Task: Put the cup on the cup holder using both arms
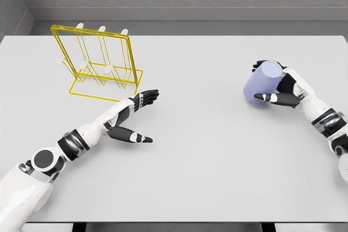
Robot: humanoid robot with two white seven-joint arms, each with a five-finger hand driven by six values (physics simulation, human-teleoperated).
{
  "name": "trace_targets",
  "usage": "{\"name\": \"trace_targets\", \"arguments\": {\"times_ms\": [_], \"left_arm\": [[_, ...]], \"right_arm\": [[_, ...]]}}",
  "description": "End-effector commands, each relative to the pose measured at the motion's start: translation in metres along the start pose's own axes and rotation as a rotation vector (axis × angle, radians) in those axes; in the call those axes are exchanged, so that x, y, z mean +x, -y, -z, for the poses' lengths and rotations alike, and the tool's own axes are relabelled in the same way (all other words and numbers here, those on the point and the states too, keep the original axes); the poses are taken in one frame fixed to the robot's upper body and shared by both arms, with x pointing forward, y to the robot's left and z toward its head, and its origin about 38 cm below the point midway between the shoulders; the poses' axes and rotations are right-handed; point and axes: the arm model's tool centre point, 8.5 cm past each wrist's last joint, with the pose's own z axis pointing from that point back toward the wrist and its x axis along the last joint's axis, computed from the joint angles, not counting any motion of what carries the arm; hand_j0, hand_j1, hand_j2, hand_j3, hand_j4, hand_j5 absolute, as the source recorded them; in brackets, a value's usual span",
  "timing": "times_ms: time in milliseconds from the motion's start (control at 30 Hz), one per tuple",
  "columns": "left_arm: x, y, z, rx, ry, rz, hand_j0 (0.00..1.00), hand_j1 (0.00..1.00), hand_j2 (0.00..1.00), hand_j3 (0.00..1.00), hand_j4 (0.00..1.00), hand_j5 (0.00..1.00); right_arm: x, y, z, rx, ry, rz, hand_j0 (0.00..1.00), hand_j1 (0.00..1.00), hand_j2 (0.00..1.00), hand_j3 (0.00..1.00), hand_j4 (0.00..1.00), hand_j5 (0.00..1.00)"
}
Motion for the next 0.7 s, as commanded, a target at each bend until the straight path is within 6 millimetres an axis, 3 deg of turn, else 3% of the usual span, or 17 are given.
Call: {"name": "trace_targets", "arguments": {"times_ms": [0, 367, 667], "left_arm": [[0.0, -0.001, 0.0, 0.003, 0.003, -0.004, 1.0, 1.0, 1.0, 1.0, 1.0, 1.0], [0.0, -0.001, -0.001, 0.007, 0.004, -0.005, 1.0, 1.0, 1.0, 1.0, 1.0, 1.0], [0.0, -0.001, -0.002, 0.007, 0.005, -0.006, 1.0, 1.0, 1.0, 1.0, 1.0, 1.0]], "right_arm": [[-0.003, -0.012, 0.008, 0.028, 0.01, 0.013, 0.7, 0.7, 0.7, 0.7, 0.7, 0.7], [0.006, -0.049, 0.027, 0.151, 0.049, 0.017, 0.7, 0.7, 0.7, 0.7, 0.7, 0.7], [-0.003, -0.087, 0.043, 0.238, 0.059, 0.054, 0.7, 0.7, 0.7, 0.7, 0.7, 0.7]]}}
